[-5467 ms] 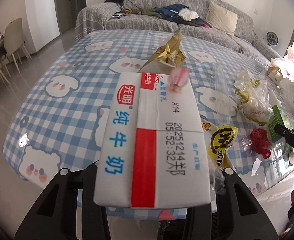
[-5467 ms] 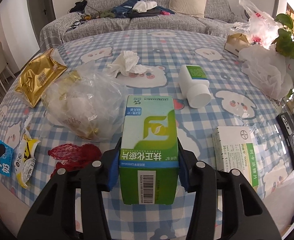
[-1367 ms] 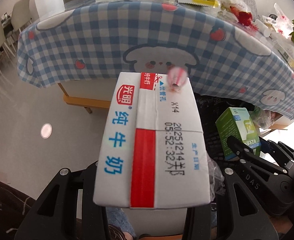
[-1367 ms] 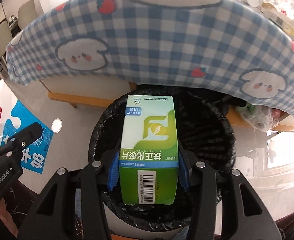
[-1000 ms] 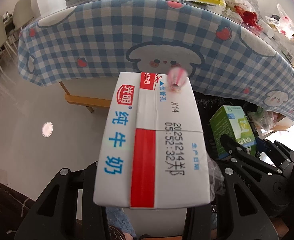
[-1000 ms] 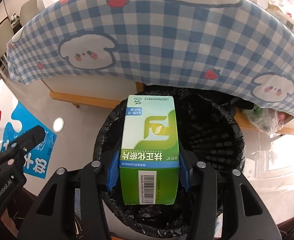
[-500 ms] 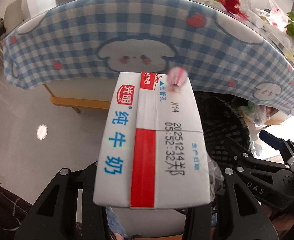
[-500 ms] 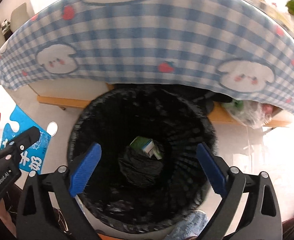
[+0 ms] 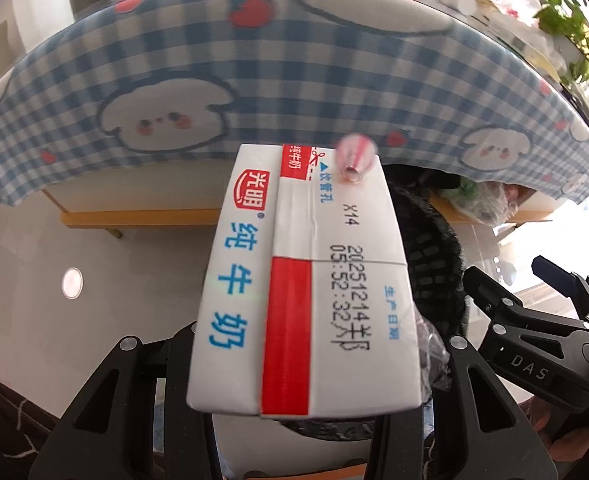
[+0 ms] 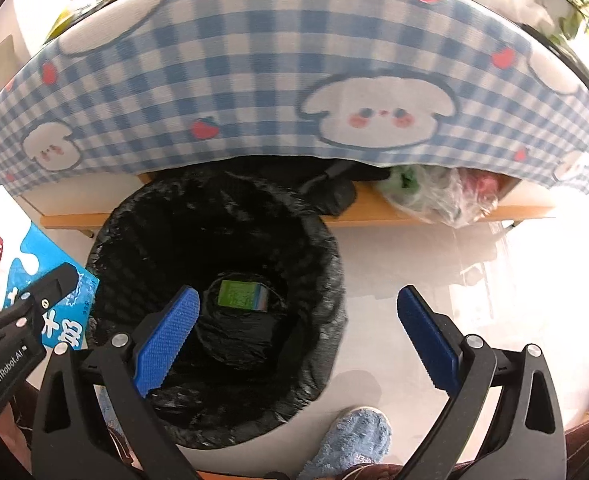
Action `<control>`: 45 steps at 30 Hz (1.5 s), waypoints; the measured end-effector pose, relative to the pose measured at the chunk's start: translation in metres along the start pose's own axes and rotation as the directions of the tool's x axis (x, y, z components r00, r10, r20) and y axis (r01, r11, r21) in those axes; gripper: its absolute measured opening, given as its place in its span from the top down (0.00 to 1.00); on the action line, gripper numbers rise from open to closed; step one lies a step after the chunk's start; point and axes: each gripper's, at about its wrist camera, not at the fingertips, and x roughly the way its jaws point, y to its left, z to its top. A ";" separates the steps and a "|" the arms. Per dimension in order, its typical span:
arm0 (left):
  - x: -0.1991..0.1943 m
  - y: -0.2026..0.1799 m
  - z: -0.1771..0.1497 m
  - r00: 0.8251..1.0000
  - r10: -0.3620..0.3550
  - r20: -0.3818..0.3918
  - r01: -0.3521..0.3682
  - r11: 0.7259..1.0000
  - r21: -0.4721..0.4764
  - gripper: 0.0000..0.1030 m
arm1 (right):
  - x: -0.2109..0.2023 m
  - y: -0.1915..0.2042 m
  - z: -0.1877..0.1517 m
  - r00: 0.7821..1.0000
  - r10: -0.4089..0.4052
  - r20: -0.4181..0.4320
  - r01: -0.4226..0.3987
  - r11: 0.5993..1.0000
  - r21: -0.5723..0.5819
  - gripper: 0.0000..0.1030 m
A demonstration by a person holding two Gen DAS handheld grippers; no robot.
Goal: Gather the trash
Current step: 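Open the left tool to drop the milk carton into the bin, then move both tools back over the table toward the remaining trash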
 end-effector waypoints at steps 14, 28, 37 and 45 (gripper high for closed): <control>0.021 -0.052 0.004 0.999 -0.047 -0.014 0.047 0.997 0.057 0.62 | -0.007 -0.055 -0.005 0.999 -0.054 0.003 0.054 0.995 0.089 0.08; 0.036 -0.083 0.007 0.998 -0.050 -0.027 0.052 0.996 0.078 0.49 | -0.009 -0.068 -0.006 0.996 -0.093 0.002 0.092 0.990 0.103 0.08; 0.012 -0.061 0.006 0.999 -0.019 0.033 0.018 0.999 0.029 0.16 | -0.018 -0.060 0.002 0.996 -0.084 0.016 0.082 0.992 0.095 0.07; -0.023 -0.033 0.018 0.994 0.016 0.106 -0.017 1.000 0.011 0.06 | -0.041 -0.053 0.014 0.995 -0.071 0.072 0.064 0.993 0.103 0.07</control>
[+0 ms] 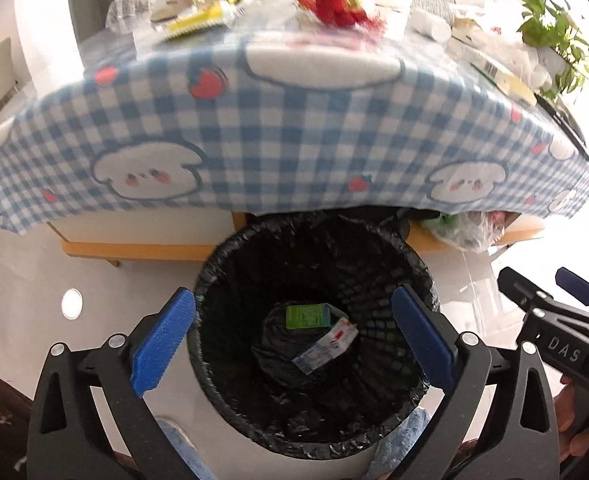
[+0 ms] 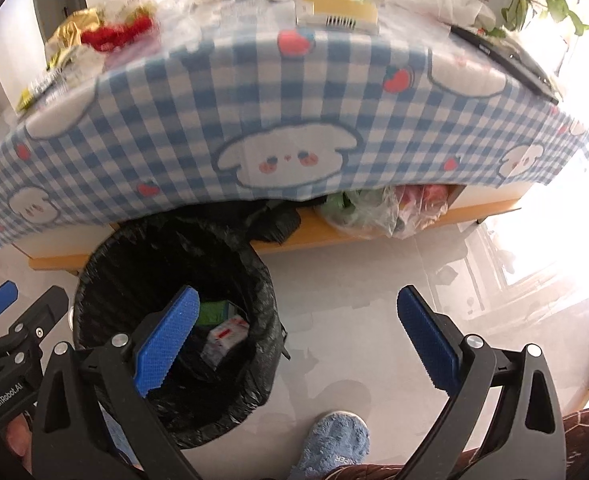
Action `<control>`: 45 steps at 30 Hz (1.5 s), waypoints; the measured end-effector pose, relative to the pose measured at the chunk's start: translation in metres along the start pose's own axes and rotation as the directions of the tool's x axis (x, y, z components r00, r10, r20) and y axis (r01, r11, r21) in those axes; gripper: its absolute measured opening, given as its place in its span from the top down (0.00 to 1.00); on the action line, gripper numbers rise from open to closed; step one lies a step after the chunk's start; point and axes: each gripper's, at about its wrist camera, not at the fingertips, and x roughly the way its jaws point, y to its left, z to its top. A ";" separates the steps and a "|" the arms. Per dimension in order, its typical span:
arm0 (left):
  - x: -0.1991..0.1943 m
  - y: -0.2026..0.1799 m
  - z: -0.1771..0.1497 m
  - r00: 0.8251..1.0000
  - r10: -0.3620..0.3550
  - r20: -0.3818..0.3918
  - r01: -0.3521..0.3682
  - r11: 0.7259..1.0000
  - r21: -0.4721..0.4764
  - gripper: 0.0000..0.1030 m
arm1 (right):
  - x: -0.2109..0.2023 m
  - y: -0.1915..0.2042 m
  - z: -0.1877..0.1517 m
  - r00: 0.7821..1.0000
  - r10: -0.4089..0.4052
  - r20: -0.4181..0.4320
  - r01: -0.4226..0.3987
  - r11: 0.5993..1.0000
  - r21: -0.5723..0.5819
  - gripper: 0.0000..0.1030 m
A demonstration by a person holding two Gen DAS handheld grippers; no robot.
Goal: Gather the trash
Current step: 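Move both tools back over the table toward the remaining trash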
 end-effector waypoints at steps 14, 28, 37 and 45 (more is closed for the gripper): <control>-0.027 0.018 0.036 0.999 -0.008 0.036 0.008 1.000 -0.012 0.06 | -0.032 0.012 0.038 0.996 0.017 0.093 -0.015 1.000 -0.027 0.08; -0.053 0.036 0.087 0.995 -0.012 0.095 0.014 1.000 -0.017 0.06 | -0.060 0.008 0.082 0.984 0.025 0.176 -0.020 0.999 -0.033 0.08; -0.047 0.057 0.124 0.996 -0.010 0.089 0.014 0.999 -0.038 0.06 | -0.058 -0.001 0.124 0.979 0.021 0.201 -0.015 0.999 -0.031 0.08; -0.029 0.066 0.156 0.997 0.006 0.072 -0.004 1.000 -0.026 0.06 | -0.048 0.003 0.162 0.975 0.034 0.222 -0.021 0.998 -0.059 0.08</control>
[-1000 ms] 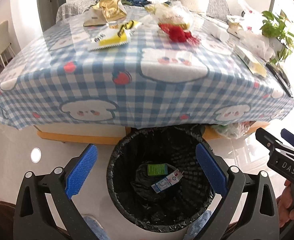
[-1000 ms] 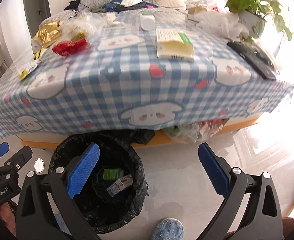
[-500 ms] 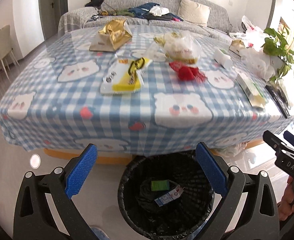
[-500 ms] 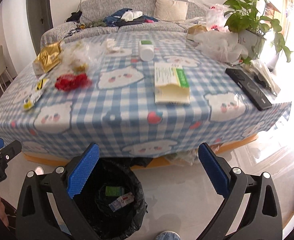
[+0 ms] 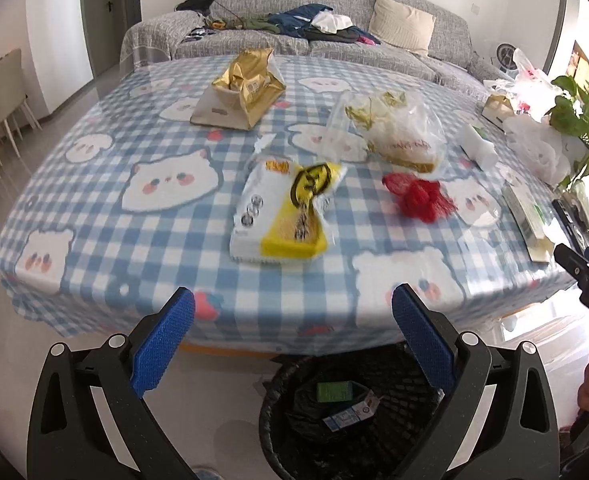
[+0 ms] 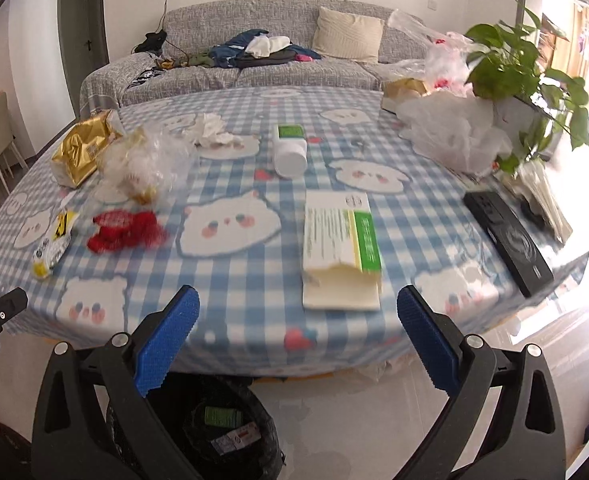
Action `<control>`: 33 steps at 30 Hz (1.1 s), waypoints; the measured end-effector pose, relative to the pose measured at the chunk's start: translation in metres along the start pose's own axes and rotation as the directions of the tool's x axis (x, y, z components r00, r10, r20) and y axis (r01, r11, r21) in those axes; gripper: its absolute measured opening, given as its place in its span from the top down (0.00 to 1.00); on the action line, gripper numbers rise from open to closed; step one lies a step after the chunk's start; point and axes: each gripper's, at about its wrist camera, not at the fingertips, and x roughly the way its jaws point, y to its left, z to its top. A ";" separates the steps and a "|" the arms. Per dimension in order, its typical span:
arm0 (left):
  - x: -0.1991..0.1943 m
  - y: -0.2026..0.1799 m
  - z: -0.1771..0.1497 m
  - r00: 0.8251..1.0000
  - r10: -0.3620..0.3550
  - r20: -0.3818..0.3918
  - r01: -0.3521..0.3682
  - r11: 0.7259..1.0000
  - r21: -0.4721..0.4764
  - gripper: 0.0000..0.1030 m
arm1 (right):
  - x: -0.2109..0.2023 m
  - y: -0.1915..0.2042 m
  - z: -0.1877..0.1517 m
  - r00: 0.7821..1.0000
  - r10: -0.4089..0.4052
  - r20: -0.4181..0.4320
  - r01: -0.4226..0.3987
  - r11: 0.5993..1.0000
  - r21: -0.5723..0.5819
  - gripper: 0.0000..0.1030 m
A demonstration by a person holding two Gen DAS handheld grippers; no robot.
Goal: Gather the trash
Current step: 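Move both tools back over the table toward the remaining trash, then grasp the yellow snack bag with the left tool while the right tool grasps the white pill bottle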
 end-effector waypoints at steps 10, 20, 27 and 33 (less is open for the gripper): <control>0.038 0.004 0.029 0.999 0.025 -0.048 -0.023 0.999 0.034 0.06 | 0.038 0.012 0.045 1.000 0.005 -0.018 -0.005 0.999 -0.034 0.08; 0.061 0.010 0.055 0.996 0.033 -0.083 -0.030 0.999 0.038 0.07 | 0.082 0.011 0.093 0.998 0.001 -0.057 -0.002 1.000 -0.020 0.08; 0.074 0.014 0.062 0.993 0.004 -0.120 0.000 0.999 0.035 0.11 | 0.121 0.013 0.131 0.996 -0.014 -0.092 0.012 1.000 -0.019 0.14; 0.085 0.013 0.065 0.988 0.008 -0.152 -0.001 0.999 0.047 0.19 | 0.153 0.007 0.145 0.991 -0.018 -0.131 0.019 1.000 0.006 0.23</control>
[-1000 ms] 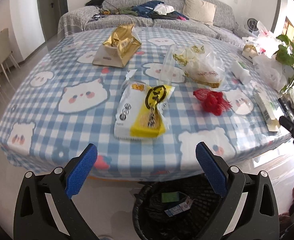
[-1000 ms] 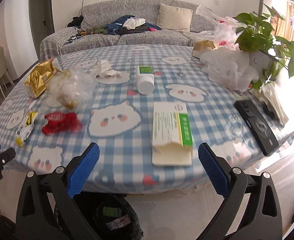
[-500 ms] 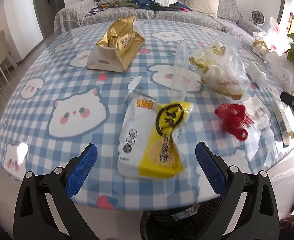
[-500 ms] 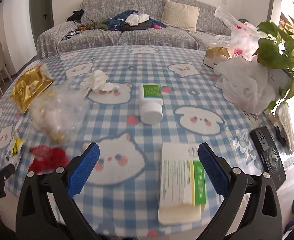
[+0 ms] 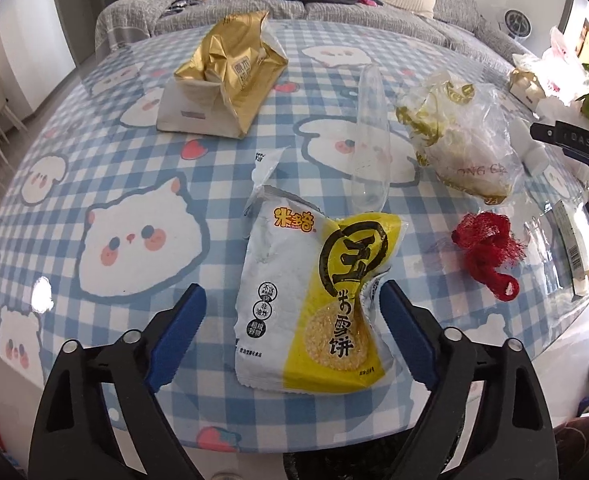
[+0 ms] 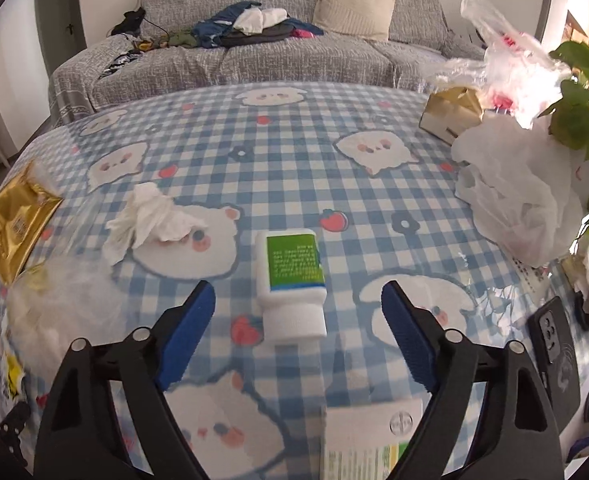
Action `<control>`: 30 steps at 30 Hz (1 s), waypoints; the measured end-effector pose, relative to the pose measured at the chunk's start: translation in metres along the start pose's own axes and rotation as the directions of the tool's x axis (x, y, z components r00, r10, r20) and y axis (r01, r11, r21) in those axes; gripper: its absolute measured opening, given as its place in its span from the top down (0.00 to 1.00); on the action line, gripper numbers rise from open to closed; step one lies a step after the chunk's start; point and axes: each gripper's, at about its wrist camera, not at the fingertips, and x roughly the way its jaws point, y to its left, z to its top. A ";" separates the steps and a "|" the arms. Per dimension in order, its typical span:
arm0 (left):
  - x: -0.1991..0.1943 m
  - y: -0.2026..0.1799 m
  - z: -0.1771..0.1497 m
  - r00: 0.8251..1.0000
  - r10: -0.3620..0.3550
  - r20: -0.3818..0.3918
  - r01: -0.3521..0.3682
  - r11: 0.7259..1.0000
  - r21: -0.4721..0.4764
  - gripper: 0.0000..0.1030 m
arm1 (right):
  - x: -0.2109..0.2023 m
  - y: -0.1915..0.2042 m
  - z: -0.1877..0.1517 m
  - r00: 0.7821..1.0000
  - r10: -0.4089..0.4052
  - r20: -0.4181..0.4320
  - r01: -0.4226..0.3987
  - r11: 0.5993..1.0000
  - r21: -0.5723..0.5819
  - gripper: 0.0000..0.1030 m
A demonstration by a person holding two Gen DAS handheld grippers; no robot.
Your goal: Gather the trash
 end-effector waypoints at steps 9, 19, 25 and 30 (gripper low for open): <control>0.004 -0.001 0.006 0.999 0.040 0.007 -0.040 0.999 -0.007 0.36 | 0.030 0.013 0.005 0.999 0.000 -0.040 -0.001 1.000 -0.009 0.41; 0.000 0.003 0.007 0.998 0.069 -0.002 -0.069 0.997 -0.030 0.59 | 0.038 0.010 0.004 0.998 0.005 -0.057 -0.004 1.000 0.011 0.60; -0.001 0.006 0.005 0.998 0.059 0.002 -0.059 0.997 -0.043 0.61 | 0.035 0.012 0.000 0.999 -0.012 -0.050 0.012 1.000 -0.001 0.61; -0.003 0.008 0.005 0.999 0.048 0.006 -0.047 0.997 -0.054 0.61 | 0.029 0.014 -0.002 0.999 -0.010 -0.050 0.009 1.000 -0.008 0.61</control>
